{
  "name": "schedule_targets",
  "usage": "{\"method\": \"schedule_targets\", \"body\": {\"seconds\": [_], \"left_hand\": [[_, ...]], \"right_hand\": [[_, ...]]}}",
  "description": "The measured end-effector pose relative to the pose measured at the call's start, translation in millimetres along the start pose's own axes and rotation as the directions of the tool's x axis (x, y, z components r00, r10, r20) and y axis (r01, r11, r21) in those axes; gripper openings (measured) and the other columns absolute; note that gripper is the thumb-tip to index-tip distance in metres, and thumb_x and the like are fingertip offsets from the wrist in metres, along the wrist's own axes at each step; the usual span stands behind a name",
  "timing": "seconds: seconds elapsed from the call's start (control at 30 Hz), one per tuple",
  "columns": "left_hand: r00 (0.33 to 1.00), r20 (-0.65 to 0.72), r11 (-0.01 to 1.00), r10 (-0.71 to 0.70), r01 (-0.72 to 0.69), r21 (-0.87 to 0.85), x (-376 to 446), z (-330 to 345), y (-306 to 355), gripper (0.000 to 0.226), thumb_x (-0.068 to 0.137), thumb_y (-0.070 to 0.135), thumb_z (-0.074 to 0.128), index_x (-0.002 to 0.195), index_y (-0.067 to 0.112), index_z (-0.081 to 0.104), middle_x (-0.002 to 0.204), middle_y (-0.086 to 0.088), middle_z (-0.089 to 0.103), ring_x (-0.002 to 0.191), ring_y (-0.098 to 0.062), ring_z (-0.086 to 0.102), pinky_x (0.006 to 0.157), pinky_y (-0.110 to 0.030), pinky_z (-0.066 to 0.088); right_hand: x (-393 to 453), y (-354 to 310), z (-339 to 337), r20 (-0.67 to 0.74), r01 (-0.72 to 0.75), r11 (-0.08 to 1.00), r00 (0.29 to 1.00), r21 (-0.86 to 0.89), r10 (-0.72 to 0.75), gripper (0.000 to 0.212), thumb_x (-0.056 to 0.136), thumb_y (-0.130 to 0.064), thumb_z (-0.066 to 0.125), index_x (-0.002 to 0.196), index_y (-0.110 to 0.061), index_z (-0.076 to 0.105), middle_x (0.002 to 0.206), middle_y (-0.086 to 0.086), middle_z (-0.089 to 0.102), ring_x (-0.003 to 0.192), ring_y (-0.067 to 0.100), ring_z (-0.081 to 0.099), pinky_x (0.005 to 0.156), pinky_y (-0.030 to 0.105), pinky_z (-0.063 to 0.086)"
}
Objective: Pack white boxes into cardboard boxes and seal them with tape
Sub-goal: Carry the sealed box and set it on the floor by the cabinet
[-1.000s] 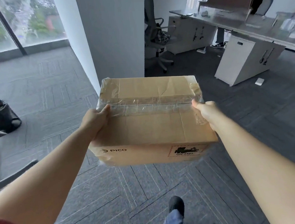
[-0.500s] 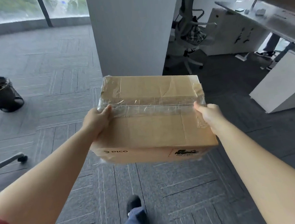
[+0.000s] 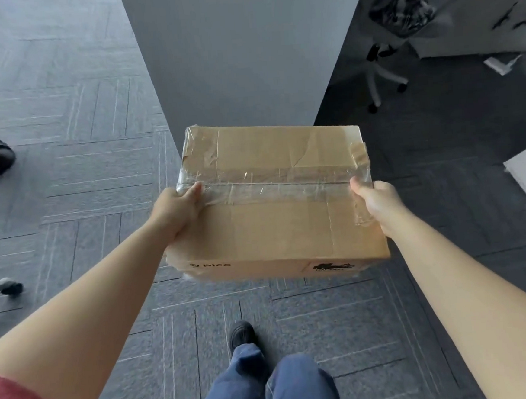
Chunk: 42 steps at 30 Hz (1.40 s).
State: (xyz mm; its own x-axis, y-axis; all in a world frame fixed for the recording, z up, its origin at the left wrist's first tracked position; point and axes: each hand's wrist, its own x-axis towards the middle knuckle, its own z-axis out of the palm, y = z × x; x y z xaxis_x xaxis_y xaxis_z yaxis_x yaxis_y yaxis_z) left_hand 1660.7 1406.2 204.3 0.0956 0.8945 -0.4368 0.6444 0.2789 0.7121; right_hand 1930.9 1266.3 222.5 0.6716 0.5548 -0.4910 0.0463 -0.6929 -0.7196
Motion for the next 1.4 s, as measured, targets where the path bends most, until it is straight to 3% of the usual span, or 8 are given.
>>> {"method": "schedule_targets", "body": {"seconds": [0.2,0.4,0.67,0.87,1.07,1.17,1.33,1.4], "left_hand": [[0.987,0.063,0.988,-0.145,0.148,-0.052,97,44,-4,0.037,0.090,0.043,0.053,0.084,0.007,0.048,0.062,-0.005,0.040,0.052,-0.017,0.034,0.049,-0.028,0.028],[0.962,0.055,0.955,-0.266,0.271,-0.123,195,110,-33,0.033,0.089,0.038,0.057,0.071,0.014,0.042,0.059,-0.003,0.036,0.048,-0.016,0.030,0.045,-0.025,0.025],[0.951,0.044,0.932,-0.306,0.308,-0.190,337,231,-136,0.037,0.091,0.030,0.057,0.063,0.014,0.039,0.058,-0.004,0.036,0.047,-0.017,0.033,0.041,-0.022,0.030],[0.947,0.031,0.923,-0.321,0.320,-0.213,436,304,-218,0.032,0.090,0.032,0.058,0.067,0.013,0.047,0.057,-0.003,0.045,0.043,-0.015,0.043,0.041,-0.019,0.036],[0.949,-0.014,0.926,-0.314,0.303,-0.224,497,349,-264,0.030,0.090,0.035,0.057,0.072,0.013,0.046,0.066,-0.003,0.047,0.056,-0.016,0.043,0.053,-0.028,0.037],[0.950,-0.049,0.924,-0.308,0.286,-0.252,513,358,-272,0.028,0.090,0.035,0.057,0.093,0.009,0.049,0.073,-0.002,0.049,0.063,-0.015,0.046,0.065,-0.032,0.042],[0.952,-0.112,0.928,-0.285,0.244,-0.281,521,365,-282,0.026,0.087,0.034,0.059,0.073,0.019,0.044,0.071,0.001,0.046,0.063,-0.013,0.043,0.058,-0.029,0.036],[0.953,-0.127,0.942,-0.275,0.240,-0.234,521,366,-282,0.026,0.088,0.035,0.058,0.080,0.015,0.045,0.071,0.001,0.043,0.066,-0.016,0.041,0.062,-0.030,0.035]], "right_hand": [[117,-1,31,0.091,-0.033,0.993,0.995,-0.115,0.043,0.066,0.092,-0.046,0.046,0.141,-0.002,0.034,0.145,0.012,0.040,0.133,0.030,0.039,0.108,0.042,0.033],[241,29,79,0.202,-0.067,0.976,0.973,-0.206,0.110,0.071,0.095,-0.046,0.040,0.147,-0.003,0.018,0.153,0.011,0.025,0.139,0.028,0.028,0.110,0.039,0.028],[401,130,186,0.121,-0.142,0.978,0.979,-0.151,0.161,0.062,0.092,-0.042,0.048,0.137,-0.001,0.037,0.141,0.014,0.043,0.129,0.031,0.043,0.103,0.041,0.035],[500,207,272,0.093,-0.123,0.981,0.986,-0.149,0.137,0.065,0.093,-0.042,0.046,0.143,-0.005,0.030,0.147,0.011,0.037,0.134,0.029,0.037,0.107,0.041,0.031],[565,248,325,0.086,-0.094,0.988,0.991,-0.119,0.105,0.062,0.094,-0.039,0.046,0.143,-0.005,0.029,0.147,0.011,0.036,0.134,0.029,0.036,0.105,0.038,0.031],[585,252,338,0.082,-0.065,0.992,0.994,-0.111,0.074,0.045,0.093,-0.038,0.047,0.124,-0.006,0.045,0.128,0.010,0.049,0.125,0.029,0.045,0.088,0.033,0.036],[596,261,346,0.041,-0.020,0.995,0.999,-0.102,0.025,0.055,0.091,-0.039,0.049,0.130,0.000,0.043,0.121,0.009,0.050,0.121,0.030,0.048,0.083,0.031,0.033],[596,259,347,0.050,-0.008,0.990,0.999,-0.144,0.016,0.057,0.091,-0.040,0.047,0.133,-0.001,0.040,0.128,0.010,0.049,0.123,0.030,0.046,0.085,0.031,0.033]]}}
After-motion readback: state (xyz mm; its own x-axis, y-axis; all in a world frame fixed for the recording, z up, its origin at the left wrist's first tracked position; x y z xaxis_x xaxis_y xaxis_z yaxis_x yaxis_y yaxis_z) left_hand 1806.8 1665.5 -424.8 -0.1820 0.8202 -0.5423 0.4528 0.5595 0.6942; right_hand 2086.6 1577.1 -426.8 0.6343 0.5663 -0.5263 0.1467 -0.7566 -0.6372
